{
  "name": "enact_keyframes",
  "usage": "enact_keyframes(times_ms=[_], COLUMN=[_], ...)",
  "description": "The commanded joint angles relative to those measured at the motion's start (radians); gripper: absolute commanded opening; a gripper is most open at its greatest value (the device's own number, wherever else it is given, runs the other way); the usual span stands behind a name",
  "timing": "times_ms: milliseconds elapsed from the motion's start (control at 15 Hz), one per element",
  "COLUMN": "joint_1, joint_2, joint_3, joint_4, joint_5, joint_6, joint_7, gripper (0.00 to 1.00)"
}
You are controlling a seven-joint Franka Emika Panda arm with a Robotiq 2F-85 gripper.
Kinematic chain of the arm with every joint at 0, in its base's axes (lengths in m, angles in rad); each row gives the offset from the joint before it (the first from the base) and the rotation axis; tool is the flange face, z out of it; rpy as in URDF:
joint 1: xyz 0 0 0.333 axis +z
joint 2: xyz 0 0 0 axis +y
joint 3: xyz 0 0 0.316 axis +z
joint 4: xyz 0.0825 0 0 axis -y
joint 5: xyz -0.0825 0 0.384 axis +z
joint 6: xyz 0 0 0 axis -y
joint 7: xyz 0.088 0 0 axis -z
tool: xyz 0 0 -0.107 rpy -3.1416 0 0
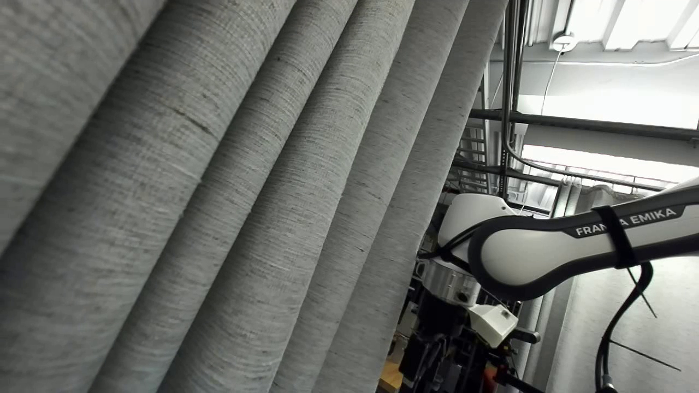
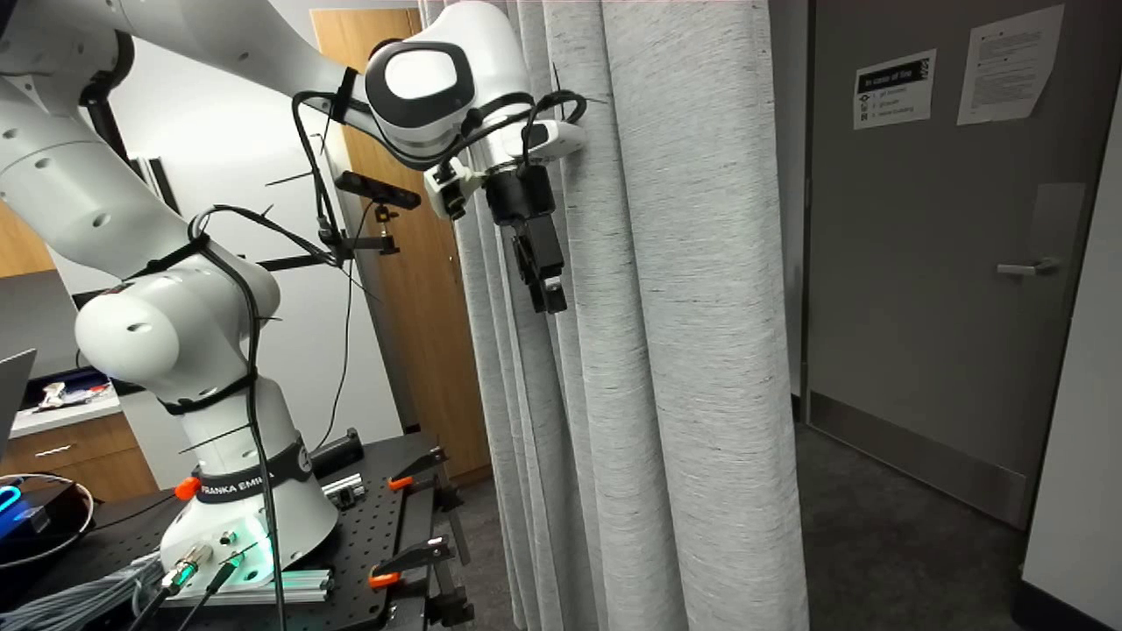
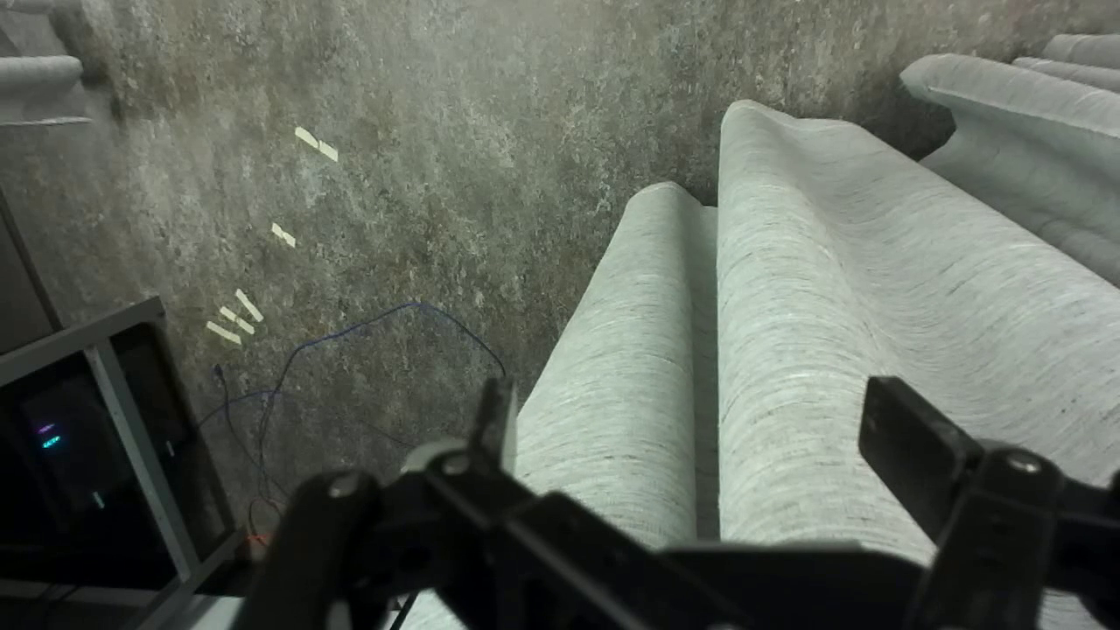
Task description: Open the curtain to the left
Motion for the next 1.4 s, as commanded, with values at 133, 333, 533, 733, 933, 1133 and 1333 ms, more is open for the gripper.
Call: enact_keyframes(times_ms=[133, 333, 533, 733, 933, 1133, 1333], joint_1=[0.002, -0.010, -0.023, -0.047, -0.084, -0.137, -0.185], joint_2=[-0.003, -0.005, -0.006, -0.005, -0.010, -0.016, 0.008], joint_3=[-0.005, 0.002, 0.008, 0.020, 0.039, 0.073, 0.094], joint_4=[-0.005, -0.012, -0.022, -0.034, -0.054, -0.071, 0.071], joint_5=[-0.010, -0.024, -0.041, -0.087, -0.146, -0.212, -0.265], joint_6=[0.026, 0.066, 0.134, 0.214, 0.309, 0.389, 0.322], joint_7=[0.032, 0.083, 0.136, 0.195, 0.283, 0.382, 0.401], gripper=[1.00, 1.00, 1.00, 1.00, 1.00, 1.00, 1.00])
